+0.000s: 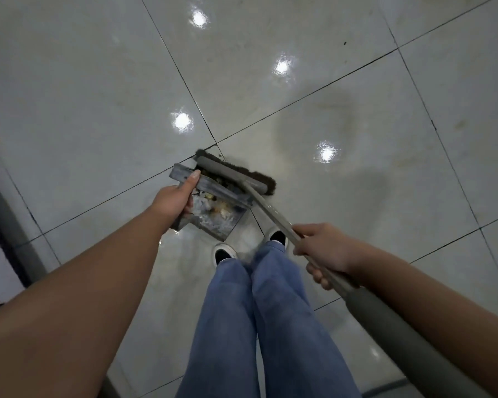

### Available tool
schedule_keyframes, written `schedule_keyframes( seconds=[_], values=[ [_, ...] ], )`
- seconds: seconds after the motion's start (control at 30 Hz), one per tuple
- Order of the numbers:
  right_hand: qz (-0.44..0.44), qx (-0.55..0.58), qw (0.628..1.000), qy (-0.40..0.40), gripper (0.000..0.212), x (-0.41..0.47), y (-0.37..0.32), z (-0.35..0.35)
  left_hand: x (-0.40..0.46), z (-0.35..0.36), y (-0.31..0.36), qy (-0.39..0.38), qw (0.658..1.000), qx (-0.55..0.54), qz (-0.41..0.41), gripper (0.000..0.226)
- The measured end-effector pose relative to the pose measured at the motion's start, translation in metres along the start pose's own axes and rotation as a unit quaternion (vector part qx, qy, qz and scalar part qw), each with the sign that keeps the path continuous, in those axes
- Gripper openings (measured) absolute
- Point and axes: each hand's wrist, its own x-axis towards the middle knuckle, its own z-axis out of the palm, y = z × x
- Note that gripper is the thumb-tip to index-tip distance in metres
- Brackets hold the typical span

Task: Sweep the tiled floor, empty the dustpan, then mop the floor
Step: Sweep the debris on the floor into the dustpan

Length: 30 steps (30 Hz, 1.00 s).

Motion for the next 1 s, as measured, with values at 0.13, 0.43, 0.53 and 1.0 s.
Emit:
schedule_keyframes(
  seconds=[0.13,0.43,0.53,1.0],
  values=[
    [0.034,0.056,0.998,0.000,0.027,-0.030,-0.010,-0.026,-0.007,-0.010,-0.008,-0.001,1.000,0.004,0.005,0.061],
    [0.015,0.040,0.994,0.100,0.039,-0.054,-0.053,-0.058,-0.028,-0.038,-0.035,0.026,1.000,0.003,0.007,0.064],
    [0.009,0.009,0.993,0.119,0.040,-0.035,-0.073,-0.061,-0.027,-0.044,-0.052,0.037,0.999,-0.008,-0.015,0.065],
    [0.043,-0.123,0.991,-0.015,0.036,0.002,-0.015,0.071,-0.019,-0.038,-0.124,0.046,0.997,-0.053,-0.013,0.065]
  ],
)
